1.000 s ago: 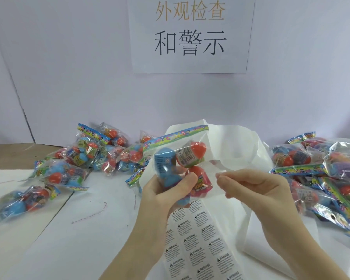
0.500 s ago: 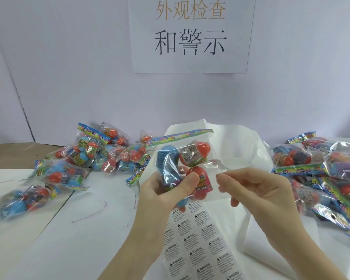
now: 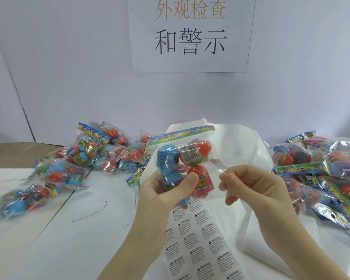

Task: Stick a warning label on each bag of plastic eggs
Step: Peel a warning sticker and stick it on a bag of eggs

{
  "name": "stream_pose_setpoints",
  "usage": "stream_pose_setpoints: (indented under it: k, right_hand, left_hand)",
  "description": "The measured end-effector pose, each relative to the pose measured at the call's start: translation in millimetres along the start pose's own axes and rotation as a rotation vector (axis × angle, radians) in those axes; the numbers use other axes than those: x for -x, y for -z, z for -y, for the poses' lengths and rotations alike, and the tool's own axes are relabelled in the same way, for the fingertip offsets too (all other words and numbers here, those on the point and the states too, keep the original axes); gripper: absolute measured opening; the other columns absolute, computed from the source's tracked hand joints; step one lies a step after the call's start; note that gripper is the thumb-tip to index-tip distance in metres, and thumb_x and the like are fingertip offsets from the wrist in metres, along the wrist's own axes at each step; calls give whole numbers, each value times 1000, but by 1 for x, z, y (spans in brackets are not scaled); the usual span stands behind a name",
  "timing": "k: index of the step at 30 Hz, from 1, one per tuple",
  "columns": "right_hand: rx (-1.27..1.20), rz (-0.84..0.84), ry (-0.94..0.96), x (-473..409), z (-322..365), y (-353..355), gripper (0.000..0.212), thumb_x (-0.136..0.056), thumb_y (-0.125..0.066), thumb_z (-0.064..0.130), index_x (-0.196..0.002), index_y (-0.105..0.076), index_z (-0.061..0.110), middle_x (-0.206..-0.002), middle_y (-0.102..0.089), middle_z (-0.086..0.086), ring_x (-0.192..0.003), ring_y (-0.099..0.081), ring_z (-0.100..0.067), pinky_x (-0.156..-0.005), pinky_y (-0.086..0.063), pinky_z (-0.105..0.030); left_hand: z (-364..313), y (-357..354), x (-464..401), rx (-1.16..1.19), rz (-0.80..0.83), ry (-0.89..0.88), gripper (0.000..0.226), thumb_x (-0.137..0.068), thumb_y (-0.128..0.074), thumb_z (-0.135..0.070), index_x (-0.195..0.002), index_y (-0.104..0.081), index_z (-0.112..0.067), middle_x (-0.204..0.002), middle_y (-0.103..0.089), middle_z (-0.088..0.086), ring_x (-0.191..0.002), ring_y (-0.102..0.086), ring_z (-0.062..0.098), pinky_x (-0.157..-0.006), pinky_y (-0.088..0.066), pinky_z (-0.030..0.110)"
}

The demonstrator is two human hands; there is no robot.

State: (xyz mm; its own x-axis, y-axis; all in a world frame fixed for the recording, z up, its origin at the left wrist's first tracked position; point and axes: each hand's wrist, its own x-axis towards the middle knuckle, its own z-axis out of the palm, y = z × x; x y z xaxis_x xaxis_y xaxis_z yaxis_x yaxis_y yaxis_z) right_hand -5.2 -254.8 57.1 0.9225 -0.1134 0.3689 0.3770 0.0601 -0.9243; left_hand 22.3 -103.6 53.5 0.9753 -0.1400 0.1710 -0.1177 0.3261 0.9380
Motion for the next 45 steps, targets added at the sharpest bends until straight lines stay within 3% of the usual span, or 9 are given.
stream_pose_setpoints:
  k: [3,10,15,19,24,31,37,42,45]
  right_hand:
    - [-66,107,-65,-1,2,3,16,-58,-64,28,-62,-75,16,-56,-64,-4,-49,-53,-8,-51,-45,-15]
    - [-88,219,-62,-1,4,9,24,-61,-75,38,-73,-78,17,-65,-69,-4,-53,-55,-10,-54,-46,-17]
    - [-12,218,-99,-2,8,11,20,-54,-75,3,-69,-78,15,-63,-70,-9,-49,-55,-9,-51,-46,-17]
    - [40,198,-122,-1,9,10,17,-53,-80,6,-67,-77,15,-60,-68,-12,-44,-51,-11,-47,-44,-17]
    - [57,136,-84,1,12,7,18,-47,-74,25,-62,-77,17,-56,-68,-8,-40,-50,-10,-46,-44,-16]
    - [115,113,-76,-1,10,7,14,-46,-73,27,-54,-73,16,-51,-64,-1,-41,-51,-2,-41,-37,-12]
    - [51,191,-124,-1,7,11,5,-53,-77,12,-52,-71,12,-49,-62,-2,-41,-49,-5,-41,-38,-13]
    - [-114,302,-197,-1,4,14,47,-37,-90,48,-61,-74,11,-54,-64,-5,-44,-50,-9,-45,-41,-14]
    - [-163,336,-211,-1,4,15,48,-39,-90,48,-67,-76,11,-58,-64,-5,-46,-51,-10,-47,-42,-14]
  left_hand:
    - [0,2,-1,44,20,33,9,-56,-74,-25,-65,-74,-23,-60,-65,1,-48,-53,7,-44,-41,14]
    - [2,4,-2,88,39,111,30,-39,-81,-27,-66,-74,-17,-61,-63,3,-49,-51,8,-41,-39,16]
    - [2,5,-4,107,34,189,41,-39,-75,-34,-73,-72,-13,-63,-64,3,-49,-55,7,-40,-42,16]
    - [2,6,-3,23,85,181,27,-41,-86,-13,-64,-74,-20,-61,-63,0,-48,-53,6,-40,-40,15]
    - [2,4,-2,48,42,158,31,-42,-75,-35,-66,-72,-16,-60,-63,1,-47,-54,7,-39,-39,15]
    - [1,5,-1,5,99,91,10,-55,-76,-25,-65,-73,-26,-58,-63,-3,-48,-54,6,-43,-41,15]
    - [3,9,-1,27,215,161,67,-25,-91,-50,-76,-72,-12,-65,-66,7,-52,-60,13,-43,-44,18]
    - [3,10,-2,131,253,200,58,-23,-93,-47,-67,-74,-15,-65,-66,6,-51,-59,11,-41,-44,17]
    - [1,10,0,126,250,181,49,-28,-93,-44,-64,-73,-18,-62,-65,3,-49,-57,9,-42,-43,16]
